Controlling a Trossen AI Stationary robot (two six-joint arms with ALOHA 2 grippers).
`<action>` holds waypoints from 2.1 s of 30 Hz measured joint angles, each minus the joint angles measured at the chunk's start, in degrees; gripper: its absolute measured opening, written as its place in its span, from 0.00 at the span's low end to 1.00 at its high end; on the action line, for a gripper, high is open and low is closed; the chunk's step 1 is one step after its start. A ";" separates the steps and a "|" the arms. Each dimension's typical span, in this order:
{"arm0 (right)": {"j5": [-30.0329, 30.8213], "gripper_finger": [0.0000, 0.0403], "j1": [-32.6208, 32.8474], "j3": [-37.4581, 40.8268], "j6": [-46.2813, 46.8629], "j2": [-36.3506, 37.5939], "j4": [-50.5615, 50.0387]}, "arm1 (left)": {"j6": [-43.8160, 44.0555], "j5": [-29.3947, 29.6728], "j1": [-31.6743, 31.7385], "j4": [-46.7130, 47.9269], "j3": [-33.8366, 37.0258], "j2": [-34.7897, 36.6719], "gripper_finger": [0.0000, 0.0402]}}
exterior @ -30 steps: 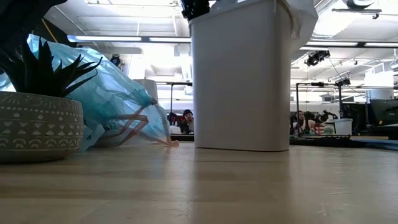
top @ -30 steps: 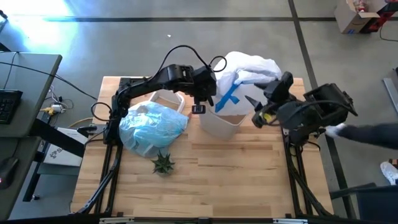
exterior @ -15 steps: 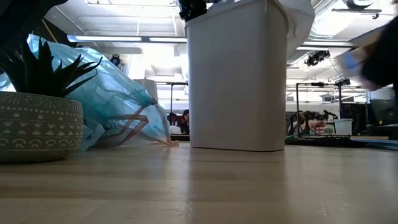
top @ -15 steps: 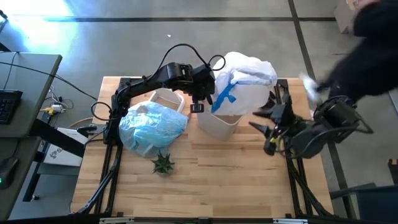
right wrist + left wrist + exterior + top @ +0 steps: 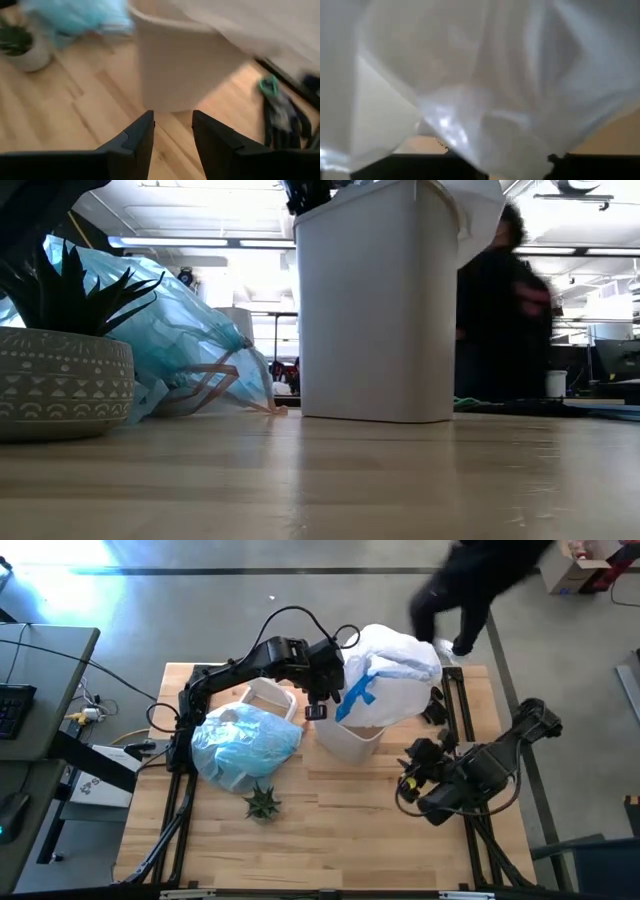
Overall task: Place trash/remove bag and relplace
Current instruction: Insert the new trash bag into the trash bin
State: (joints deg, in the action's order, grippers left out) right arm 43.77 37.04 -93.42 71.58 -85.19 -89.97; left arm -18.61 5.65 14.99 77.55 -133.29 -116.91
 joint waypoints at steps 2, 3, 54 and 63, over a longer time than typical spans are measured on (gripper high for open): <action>0.64 0.30 1.08 5.02 5.51 2.76 -0.12 | -0.02 -1.00 0.32 -0.21 1.28 0.59 0.05; 1.76 0.30 1.63 7.26 8.01 4.24 -0.11 | -0.03 -1.05 0.41 -0.52 2.54 1.13 0.05; -18.06 0.30 -42.81 26.72 -50.23 13.80 68.72 | 4.07 -2.85 -5.89 -8.43 15.45 22.28 0.05; -23.52 0.30 -46.82 26.72 -47.99 11.65 70.11 | 3.84 -3.65 -7.24 -8.45 15.45 22.32 0.05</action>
State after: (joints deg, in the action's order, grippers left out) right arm 20.25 -9.78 -66.70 23.59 -73.55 -19.87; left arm -14.77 2.00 7.75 69.10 -117.84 -94.59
